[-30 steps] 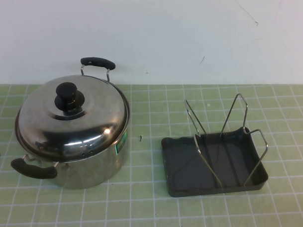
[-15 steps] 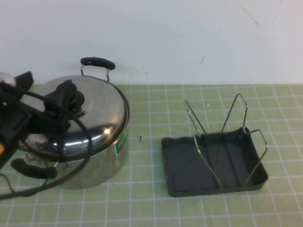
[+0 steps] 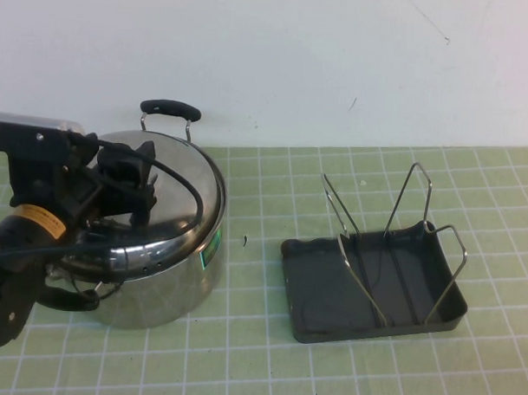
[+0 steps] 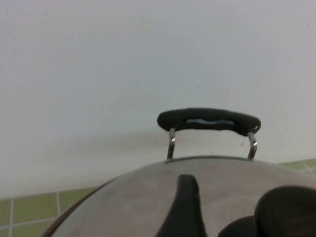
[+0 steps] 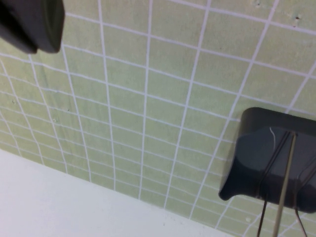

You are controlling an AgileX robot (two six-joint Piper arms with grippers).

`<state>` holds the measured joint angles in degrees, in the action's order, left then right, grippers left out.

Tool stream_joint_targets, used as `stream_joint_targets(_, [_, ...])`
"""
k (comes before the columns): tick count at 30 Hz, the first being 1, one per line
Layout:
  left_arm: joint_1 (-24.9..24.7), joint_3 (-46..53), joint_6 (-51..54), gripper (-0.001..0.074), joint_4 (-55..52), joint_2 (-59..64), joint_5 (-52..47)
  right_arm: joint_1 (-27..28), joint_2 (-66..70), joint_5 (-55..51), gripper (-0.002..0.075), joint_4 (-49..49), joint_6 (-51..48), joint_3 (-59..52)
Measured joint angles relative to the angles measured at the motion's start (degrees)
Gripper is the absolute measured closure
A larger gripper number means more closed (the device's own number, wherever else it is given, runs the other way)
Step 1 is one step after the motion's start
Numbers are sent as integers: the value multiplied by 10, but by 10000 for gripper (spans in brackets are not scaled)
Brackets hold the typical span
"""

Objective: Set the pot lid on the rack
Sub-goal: Open the pot, then hand over the pot lid

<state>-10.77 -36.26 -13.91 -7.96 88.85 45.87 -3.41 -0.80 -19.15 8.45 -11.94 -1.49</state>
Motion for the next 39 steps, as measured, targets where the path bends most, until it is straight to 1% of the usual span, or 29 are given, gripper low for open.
stream_joint_targets(3, [0, -2, 2, 237, 7, 22, 8, 0, 0, 0, 727, 0, 0, 0])
stream_joint_targets(5, [0, -4, 3, 307, 4, 28, 21, 0, 0, 0, 727, 0, 0, 0])
stream_joint_targets(7, [0, -4, 4, 405, -8, 33, 36, 0, 0, 0, 727, 0, 0, 0])
stream_joint_targets(8, [0, -4, 5, 429, -16, 34, 41, 0, 0, 0, 727, 0, 0, 0])
stream_joint_targets(13, [0, -4, 6, 426, -37, 35, 72, 0, 0, 0, 727, 0, 0, 0])
stream_joint_targets(17, [0, -4, -11, 426, -53, 14, 128, 0, 0, 0, 727, 0, 0, 0])
stream_joint_targets(20, [0, -4, -53, 426, -82, -30, 156, 0, 0, 0, 727, 0, 0, 0])
stream_joint_targets(22, [0, -4, -106, 426, -127, -65, 164, 0, 0, 2, 727, -14, 15, 0])
stream_joint_targets(23, [0, -2, -135, 426, -152, -79, 169, 0, 0, 4, 727, -40, 35, 0])
stream_joint_targets(25, [0, 0, -224, 426, -230, -110, 181, 0, 0, 14, 727, -123, 96, -1])
stream_joint_targets(27, [0, 1, -305, 426, -319, -132, 189, 0, 0, 27, 727, -262, 187, -1])
stream_joint_targets(29, [-1, 2, -374, 426, -394, -141, 197, 0, 0, 38, 727, -382, 256, -1])
stream_joint_targets(31, [-2, 2, -424, 426, -461, -144, 199, 0, 0, 49, 727, -468, 281, -1])
stream_joint_targets(33, [-4, 2, -460, 426, -506, -142, 198, 0, 0, 57, 727, -498, 279, -1])
stream_joint_targets(35, [-5, 2, -496, 426, -537, -140, 198, 0, 0, 60, 727, -501, 250, -1])
stream_joint_targets(39, [-6, 2, -530, 426, -546, -139, 198, 0, 0, 54, 727, -503, 187, -1])
